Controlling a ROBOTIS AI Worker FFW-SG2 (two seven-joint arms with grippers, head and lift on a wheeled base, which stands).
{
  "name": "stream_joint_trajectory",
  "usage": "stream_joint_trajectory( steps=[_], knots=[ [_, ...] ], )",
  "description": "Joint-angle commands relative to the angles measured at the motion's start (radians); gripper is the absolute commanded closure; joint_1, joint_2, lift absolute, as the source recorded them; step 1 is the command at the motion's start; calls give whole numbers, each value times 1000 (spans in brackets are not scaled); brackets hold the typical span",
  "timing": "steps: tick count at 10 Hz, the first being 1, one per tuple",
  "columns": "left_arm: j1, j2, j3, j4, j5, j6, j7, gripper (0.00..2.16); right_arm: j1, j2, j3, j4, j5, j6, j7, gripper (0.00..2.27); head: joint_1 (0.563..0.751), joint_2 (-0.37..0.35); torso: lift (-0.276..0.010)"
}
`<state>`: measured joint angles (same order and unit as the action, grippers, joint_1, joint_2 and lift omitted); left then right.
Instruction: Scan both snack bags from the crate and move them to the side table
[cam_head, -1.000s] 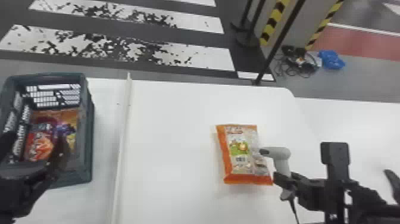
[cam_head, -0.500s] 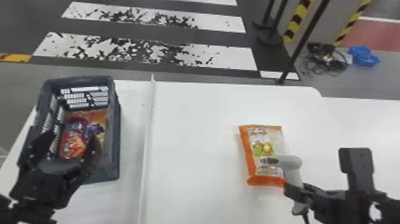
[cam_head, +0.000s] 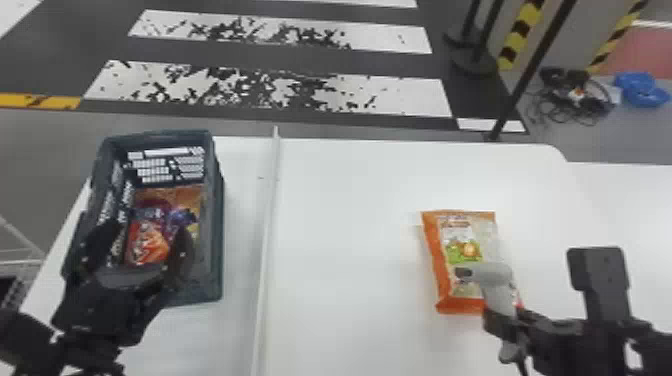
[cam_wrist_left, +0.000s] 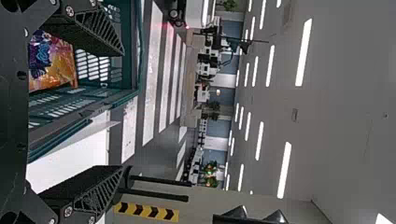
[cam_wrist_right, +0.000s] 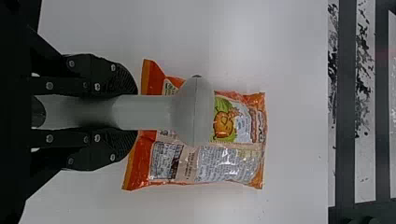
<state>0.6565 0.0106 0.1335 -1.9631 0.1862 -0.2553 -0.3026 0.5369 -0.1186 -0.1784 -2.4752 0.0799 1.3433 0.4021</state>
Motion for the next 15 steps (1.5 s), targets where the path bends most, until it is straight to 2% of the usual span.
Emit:
stream_joint_trajectory(
  steps=[1,7,9,10,11,12,14,15],
  knots=[
    [0,0,1,0,1,0,-1,140,-11,-3,17,15,15,3,-3,2253,695,-62,-75],
    [0,0,3,0,1,0,0,144,-18,-4,10,13,18,9,-8,2253,695,-55,-75],
    [0,0,3,1,1,0,0,144,-43,-4,-66,13,-20,3,-8,2253,695,-65,-75],
    [0,0,3,1,1,0,0,144,-61,-7,-127,50,-55,-55,-8,2253,695,-83,-75],
    [0,0,3,1,1,0,-1,144,-77,-23,-168,110,-61,-175,-8,2253,695,-117,-75],
    [0,0,3,1,-1,0,-1,144,-118,-46,-200,193,-61,-206,-9,2253,695,-155,-75],
    [0,-1,1,1,-1,3,-1,144,-176,-104,-228,387,-58,-335,-20,2253,695,-224,-75],
    [0,-1,1,1,-1,3,-1,144,-195,-121,-230,461,-52,-390,-20,2253,695,-264,-75]
  ],
)
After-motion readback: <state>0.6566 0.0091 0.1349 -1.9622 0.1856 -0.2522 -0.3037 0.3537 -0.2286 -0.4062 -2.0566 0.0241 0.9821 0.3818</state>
